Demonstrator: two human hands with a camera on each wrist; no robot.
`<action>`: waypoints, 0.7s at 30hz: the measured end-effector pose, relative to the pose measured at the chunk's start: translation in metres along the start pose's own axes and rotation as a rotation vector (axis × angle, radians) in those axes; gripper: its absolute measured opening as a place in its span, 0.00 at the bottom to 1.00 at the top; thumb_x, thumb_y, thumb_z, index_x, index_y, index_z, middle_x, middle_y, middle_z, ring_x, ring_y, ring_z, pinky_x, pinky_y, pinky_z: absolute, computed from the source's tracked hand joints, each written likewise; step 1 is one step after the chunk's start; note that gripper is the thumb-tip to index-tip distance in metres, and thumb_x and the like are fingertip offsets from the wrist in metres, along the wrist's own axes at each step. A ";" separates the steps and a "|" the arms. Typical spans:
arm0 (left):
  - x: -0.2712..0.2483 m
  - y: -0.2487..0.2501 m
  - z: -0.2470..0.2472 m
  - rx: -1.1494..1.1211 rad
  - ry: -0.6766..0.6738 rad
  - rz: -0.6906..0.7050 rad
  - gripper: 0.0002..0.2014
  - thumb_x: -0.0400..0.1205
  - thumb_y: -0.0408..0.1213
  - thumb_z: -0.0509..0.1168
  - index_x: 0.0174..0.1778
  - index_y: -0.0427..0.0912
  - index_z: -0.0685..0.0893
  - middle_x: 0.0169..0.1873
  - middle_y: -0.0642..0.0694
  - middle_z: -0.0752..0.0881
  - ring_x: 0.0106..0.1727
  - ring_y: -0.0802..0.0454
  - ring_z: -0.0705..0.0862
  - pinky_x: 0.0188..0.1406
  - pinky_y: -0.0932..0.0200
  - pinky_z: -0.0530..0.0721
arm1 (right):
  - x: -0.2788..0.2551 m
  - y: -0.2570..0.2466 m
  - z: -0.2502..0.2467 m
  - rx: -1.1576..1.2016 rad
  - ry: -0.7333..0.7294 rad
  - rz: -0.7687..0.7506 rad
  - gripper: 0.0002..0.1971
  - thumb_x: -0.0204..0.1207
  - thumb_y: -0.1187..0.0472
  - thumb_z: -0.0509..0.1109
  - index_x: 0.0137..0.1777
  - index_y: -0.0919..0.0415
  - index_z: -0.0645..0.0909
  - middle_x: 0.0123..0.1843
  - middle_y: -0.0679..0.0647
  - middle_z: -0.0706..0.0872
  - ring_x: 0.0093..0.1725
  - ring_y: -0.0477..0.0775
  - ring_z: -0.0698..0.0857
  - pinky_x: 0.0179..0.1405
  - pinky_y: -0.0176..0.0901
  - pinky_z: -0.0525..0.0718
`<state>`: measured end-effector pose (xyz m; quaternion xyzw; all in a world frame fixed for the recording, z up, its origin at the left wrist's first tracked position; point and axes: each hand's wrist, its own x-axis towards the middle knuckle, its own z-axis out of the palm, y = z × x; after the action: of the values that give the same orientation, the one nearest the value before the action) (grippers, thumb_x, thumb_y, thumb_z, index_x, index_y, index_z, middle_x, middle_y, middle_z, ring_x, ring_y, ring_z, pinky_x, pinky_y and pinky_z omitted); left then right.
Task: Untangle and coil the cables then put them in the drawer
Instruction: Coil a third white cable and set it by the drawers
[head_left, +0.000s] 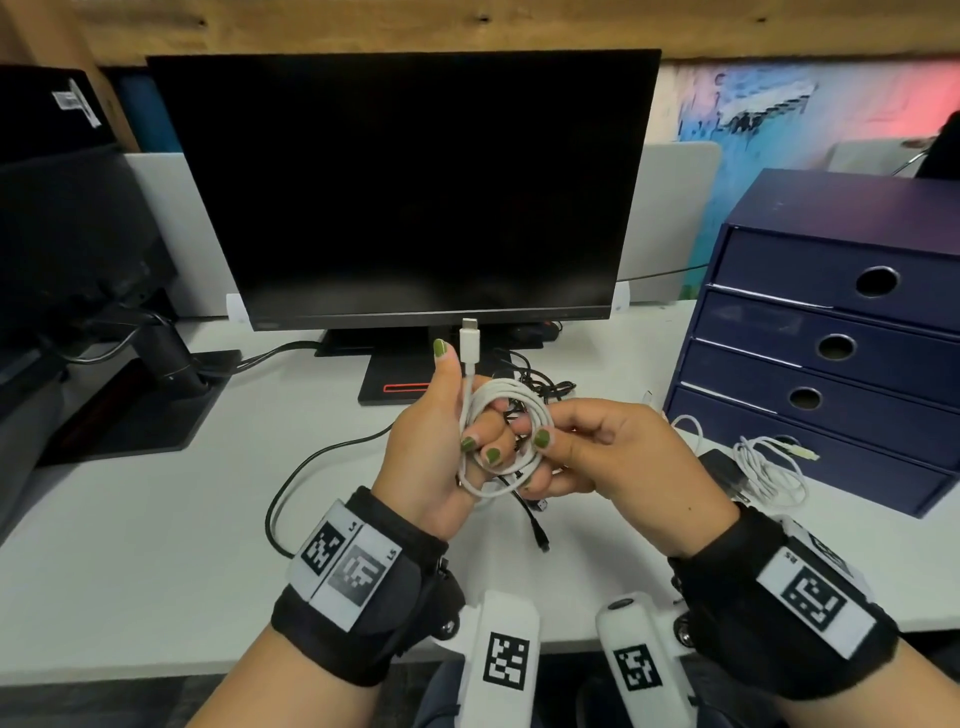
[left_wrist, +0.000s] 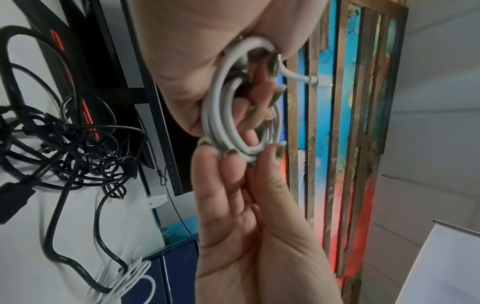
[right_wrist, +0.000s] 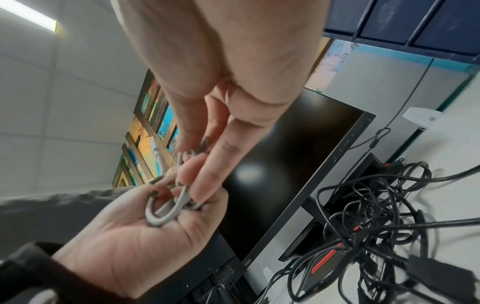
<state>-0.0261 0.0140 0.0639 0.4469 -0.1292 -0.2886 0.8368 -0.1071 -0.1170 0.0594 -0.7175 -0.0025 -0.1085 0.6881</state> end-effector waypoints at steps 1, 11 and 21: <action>-0.001 0.000 0.001 0.007 0.012 -0.004 0.31 0.85 0.61 0.45 0.29 0.38 0.67 0.12 0.47 0.67 0.15 0.53 0.68 0.25 0.60 0.76 | 0.000 0.001 0.000 -0.003 0.009 0.006 0.07 0.77 0.70 0.68 0.48 0.65 0.88 0.37 0.68 0.88 0.33 0.55 0.88 0.40 0.46 0.90; 0.001 -0.004 0.003 0.207 0.270 0.226 0.26 0.87 0.55 0.50 0.47 0.34 0.81 0.37 0.37 0.87 0.39 0.43 0.88 0.39 0.47 0.90 | 0.004 0.009 -0.008 0.074 0.180 0.077 0.09 0.79 0.67 0.67 0.49 0.72 0.87 0.32 0.68 0.87 0.32 0.60 0.89 0.45 0.53 0.91; 0.007 -0.002 -0.014 0.650 0.359 0.404 0.14 0.87 0.25 0.50 0.47 0.44 0.78 0.36 0.42 0.80 0.22 0.50 0.76 0.22 0.57 0.76 | 0.007 0.004 -0.023 0.053 0.329 0.060 0.07 0.79 0.66 0.68 0.46 0.63 0.88 0.30 0.63 0.88 0.35 0.61 0.91 0.41 0.44 0.90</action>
<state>-0.0148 0.0185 0.0542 0.6965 -0.1507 0.0197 0.7012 -0.1031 -0.1412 0.0574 -0.6714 0.1290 -0.2038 0.7007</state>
